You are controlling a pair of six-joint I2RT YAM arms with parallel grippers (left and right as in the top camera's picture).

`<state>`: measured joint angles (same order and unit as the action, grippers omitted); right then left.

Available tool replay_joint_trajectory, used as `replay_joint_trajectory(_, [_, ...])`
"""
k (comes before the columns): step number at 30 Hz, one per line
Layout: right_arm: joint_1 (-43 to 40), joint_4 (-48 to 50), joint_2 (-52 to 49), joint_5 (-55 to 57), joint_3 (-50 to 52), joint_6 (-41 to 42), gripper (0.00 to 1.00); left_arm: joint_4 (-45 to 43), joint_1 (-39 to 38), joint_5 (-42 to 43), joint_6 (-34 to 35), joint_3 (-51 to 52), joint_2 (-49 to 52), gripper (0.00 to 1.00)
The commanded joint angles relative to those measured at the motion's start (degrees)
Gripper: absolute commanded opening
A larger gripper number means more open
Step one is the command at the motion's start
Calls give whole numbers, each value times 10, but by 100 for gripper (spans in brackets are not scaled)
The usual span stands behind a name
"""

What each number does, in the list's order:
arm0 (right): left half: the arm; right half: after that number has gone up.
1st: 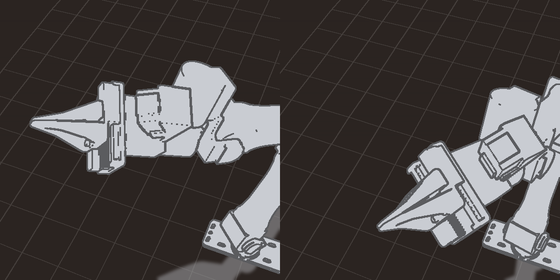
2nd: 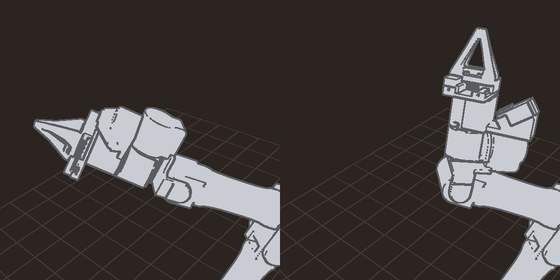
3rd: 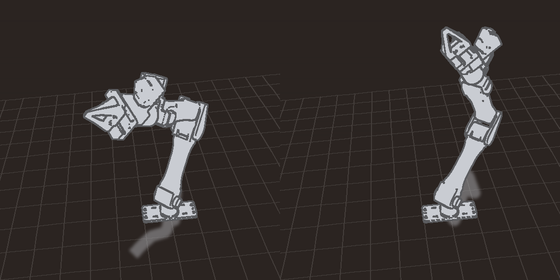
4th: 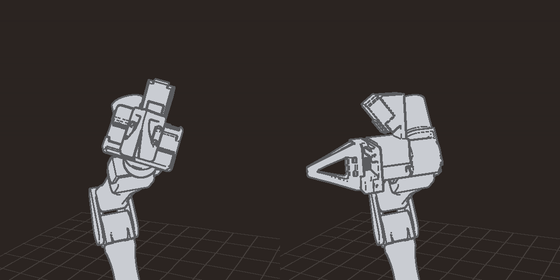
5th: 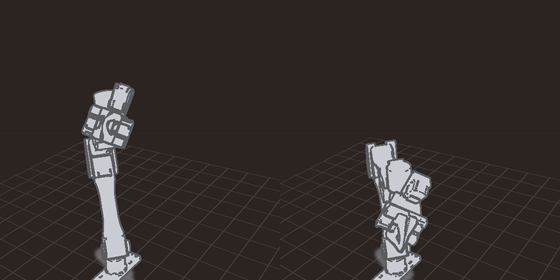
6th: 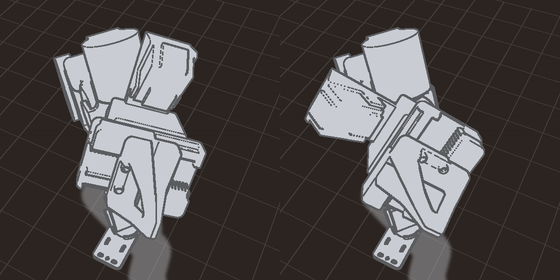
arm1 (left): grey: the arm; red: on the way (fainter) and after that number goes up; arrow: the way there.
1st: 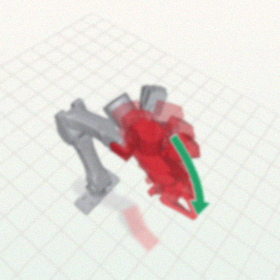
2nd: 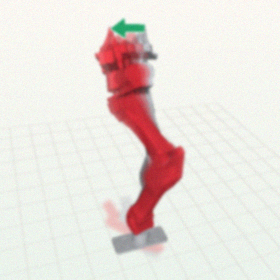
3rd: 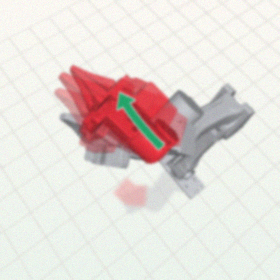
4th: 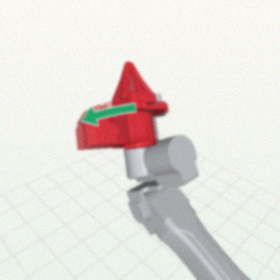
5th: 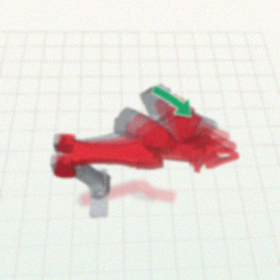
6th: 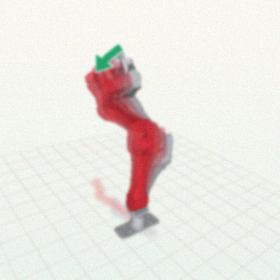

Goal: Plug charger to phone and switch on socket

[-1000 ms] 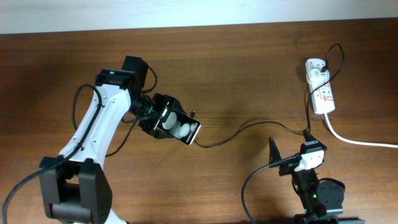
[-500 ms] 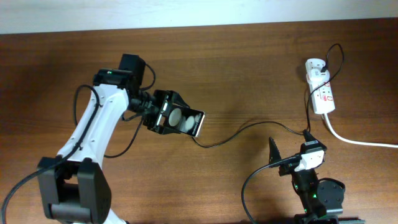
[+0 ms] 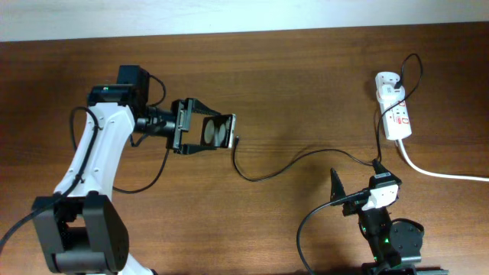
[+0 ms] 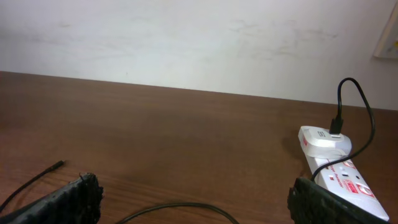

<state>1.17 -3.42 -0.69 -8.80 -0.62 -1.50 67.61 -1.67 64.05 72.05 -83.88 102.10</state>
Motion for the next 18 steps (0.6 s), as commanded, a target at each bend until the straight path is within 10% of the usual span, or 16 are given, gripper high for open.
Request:
replay_joint_trajectory(1, [4,-3,5,6,3,4,99,-1,8,106,-28,0,-13,20])
replay_joint_trajectory(18, [4,-3,5,6,3,4,99,-1,7,120,-27,0,-13,19])
